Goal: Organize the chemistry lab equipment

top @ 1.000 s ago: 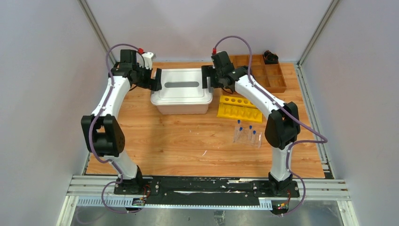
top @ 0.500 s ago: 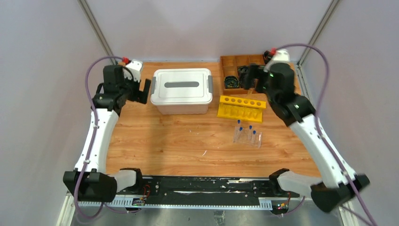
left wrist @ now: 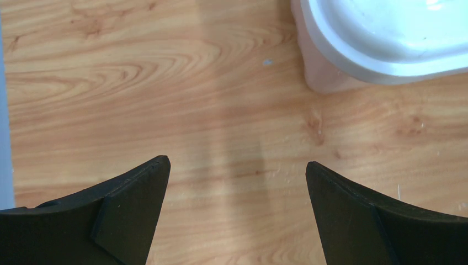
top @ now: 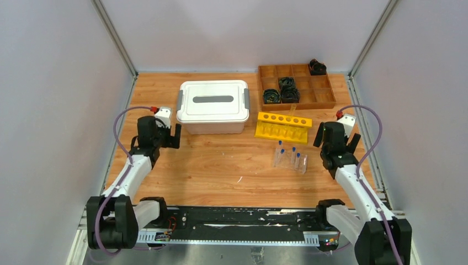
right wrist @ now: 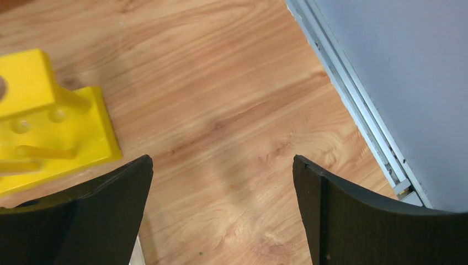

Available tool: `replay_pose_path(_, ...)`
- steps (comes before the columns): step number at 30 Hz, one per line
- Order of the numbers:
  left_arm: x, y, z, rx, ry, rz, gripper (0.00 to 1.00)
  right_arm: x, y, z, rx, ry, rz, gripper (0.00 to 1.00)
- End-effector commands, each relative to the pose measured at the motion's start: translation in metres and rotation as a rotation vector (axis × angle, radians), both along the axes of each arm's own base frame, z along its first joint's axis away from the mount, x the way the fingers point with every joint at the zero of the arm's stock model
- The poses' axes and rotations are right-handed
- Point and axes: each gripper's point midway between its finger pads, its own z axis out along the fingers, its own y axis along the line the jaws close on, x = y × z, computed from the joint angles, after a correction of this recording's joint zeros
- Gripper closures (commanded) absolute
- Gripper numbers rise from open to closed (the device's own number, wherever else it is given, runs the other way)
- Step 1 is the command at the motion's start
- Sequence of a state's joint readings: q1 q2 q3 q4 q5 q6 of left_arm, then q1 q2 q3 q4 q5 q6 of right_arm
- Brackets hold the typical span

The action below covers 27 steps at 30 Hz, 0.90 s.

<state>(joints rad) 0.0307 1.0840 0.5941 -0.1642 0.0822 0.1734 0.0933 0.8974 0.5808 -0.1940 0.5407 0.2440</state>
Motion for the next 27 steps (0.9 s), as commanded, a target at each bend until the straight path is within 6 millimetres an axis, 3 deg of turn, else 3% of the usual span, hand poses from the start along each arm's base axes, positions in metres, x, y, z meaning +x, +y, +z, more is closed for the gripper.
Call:
replay_pose_path(1,0.04,-0.012,0.039,-0.102,-0.343,-0.001,0.0,0.016,-0.02,0.009,-0.067,-0.151,-0.089,0.0)
replay_pose_path(4,0.044,-0.024,0.032,-0.14,-0.424,-0.063,0.0,0.024,-0.023,0.002,-0.11,-0.211,-0.075,0.0)
replay_pose_path(10,0.056,-0.032,0.007,-0.169,-0.389,-0.095,0.0,0.039,-0.02,-0.028,-0.131,-0.196,-0.025,0.0)
replay_pose_path(15,0.056,-0.027,0.009,-0.128,-0.502,-0.096,0.0,0.054,-0.006,-0.045,-0.115,-0.193,0.071,0.01)
replay_pose_path(19,0.044,-0.021,0.005,-0.108,-0.53,-0.072,0.0,0.057,0.001,-0.051,-0.118,-0.23,0.132,0.01)
replay_pose_path(21,0.037,-0.027,0.014,-0.13,-0.64,-0.095,0.0,0.058,0.005,-0.052,-0.123,-0.254,0.163,0.0)
replay_pose_path(24,0.037,-0.02,0.003,-0.104,-0.554,-0.063,0.0,0.062,0.014,-0.055,-0.115,-0.245,0.223,0.0)
replay_pose_path(27,0.045,-0.016,0.006,-0.133,-0.578,-0.019,0.0,0.071,0.018,-0.063,-0.142,-0.245,0.266,0.0)
